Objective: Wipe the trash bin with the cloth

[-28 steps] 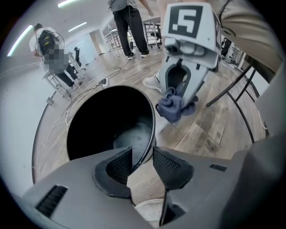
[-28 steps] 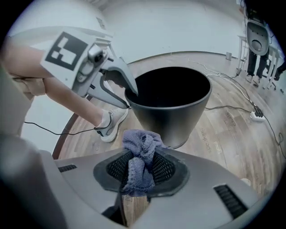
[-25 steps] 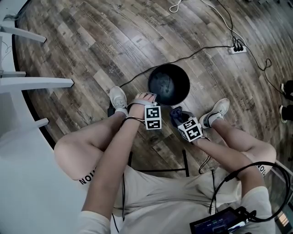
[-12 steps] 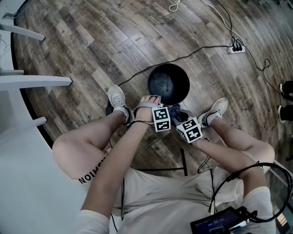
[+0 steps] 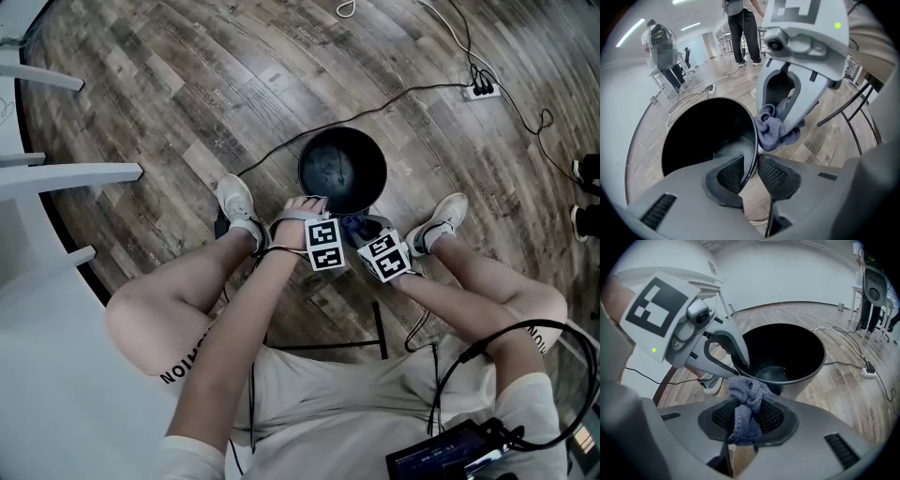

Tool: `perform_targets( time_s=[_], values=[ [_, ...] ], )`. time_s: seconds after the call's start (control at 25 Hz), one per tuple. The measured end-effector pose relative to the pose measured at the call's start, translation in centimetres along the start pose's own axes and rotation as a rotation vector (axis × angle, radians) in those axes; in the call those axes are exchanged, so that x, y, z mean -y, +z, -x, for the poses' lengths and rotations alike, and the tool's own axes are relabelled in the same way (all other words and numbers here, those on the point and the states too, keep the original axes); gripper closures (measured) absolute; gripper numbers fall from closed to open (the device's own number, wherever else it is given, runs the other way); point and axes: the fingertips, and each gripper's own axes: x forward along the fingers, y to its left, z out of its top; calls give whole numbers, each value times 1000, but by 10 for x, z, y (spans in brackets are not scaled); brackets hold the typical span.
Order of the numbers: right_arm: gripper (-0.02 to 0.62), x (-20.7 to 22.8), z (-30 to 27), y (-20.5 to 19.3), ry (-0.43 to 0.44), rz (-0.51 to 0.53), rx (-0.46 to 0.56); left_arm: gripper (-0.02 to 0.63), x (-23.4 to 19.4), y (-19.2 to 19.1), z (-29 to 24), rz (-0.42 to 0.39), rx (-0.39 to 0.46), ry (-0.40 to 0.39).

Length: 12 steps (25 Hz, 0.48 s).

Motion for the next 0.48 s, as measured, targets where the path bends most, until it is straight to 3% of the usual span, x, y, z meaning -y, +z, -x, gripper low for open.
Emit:
perform_targets(
  time_s=[0.16, 0.48],
  values=[
    [492, 7, -14, -10, -6, 9, -34, 506, -2, 3, 4, 12, 37, -29],
    [492, 18, -50, -37, -11, -6, -105, 506, -4, 4, 5, -4, 38, -12]
  ],
)
